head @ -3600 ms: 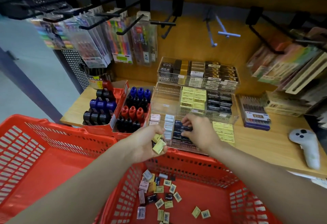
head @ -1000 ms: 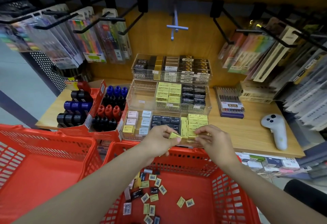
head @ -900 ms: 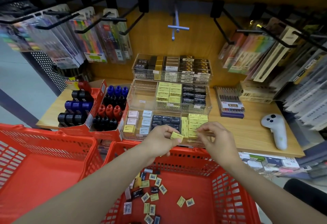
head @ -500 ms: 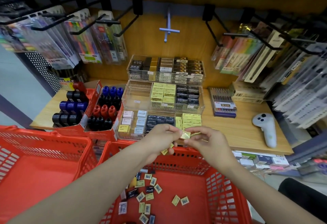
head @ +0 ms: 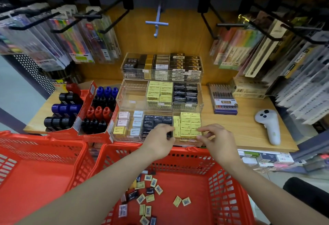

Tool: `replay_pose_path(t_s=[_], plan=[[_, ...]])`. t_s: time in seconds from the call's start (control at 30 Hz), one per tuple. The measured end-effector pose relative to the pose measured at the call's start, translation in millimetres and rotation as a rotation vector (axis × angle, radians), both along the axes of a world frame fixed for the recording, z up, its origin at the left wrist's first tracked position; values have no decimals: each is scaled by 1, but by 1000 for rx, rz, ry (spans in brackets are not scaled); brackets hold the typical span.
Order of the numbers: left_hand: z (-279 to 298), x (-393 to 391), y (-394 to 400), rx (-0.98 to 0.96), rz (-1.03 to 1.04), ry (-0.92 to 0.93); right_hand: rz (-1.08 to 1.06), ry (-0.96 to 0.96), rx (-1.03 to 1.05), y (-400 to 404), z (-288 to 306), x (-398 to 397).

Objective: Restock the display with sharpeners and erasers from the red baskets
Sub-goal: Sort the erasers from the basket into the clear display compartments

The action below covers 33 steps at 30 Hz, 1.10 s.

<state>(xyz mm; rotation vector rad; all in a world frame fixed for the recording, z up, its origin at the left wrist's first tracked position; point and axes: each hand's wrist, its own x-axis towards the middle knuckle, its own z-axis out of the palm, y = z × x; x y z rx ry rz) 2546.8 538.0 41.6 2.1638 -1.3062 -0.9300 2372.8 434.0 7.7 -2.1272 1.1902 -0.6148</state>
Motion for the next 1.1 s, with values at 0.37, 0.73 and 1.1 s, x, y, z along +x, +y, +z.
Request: replay_pose_path(t_s=[0.37, 0.73, 1.1], plan=[[31, -7, 9, -8, 339, 696, 7, -33, 200, 7, 34, 4], [122, -36, 89, -319, 272, 907, 384, -346, 796, 87, 156, -3], [119, -22, 89, -374, 496, 1320, 251, -350, 547, 98, 167, 5]])
